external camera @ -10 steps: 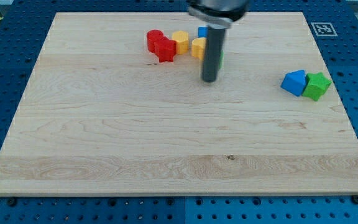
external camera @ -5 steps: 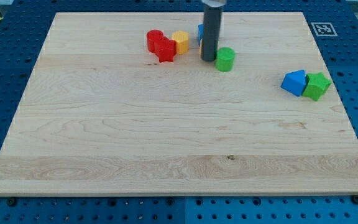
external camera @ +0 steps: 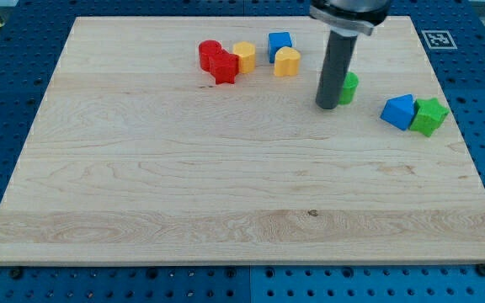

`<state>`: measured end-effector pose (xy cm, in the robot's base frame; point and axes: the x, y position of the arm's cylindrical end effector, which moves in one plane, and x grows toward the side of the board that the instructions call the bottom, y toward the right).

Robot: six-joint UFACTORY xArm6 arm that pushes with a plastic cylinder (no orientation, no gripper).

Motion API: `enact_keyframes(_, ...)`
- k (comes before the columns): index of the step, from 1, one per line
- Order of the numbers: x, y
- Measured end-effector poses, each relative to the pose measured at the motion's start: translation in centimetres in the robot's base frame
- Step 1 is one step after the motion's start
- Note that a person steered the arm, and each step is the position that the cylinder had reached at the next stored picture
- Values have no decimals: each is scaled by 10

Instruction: Move the green circle above to the green star

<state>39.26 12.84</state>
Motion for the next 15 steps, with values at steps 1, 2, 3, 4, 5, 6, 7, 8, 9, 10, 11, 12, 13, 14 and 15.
enact_keyframes(1, -15, 10)
enact_keyframes(2, -16, 13)
enact_keyframes(3, -23, -2)
enact_keyframes(4, -45, -3)
enact_keyframes(5, -54, 13)
enact_keyframes(6, -54, 44)
enact_keyframes(7, -54, 77)
enact_keyframes(8, -54, 101)
enact_keyframes(9, -51, 123)
enact_keyframes(10, -42, 129)
enact_keyframes(11, -42, 125)
enact_keyframes(12, -53, 111)
enact_keyframes(13, -43, 111)
enact_keyframes(14, -29, 112)
enact_keyframes(15, -26, 112)
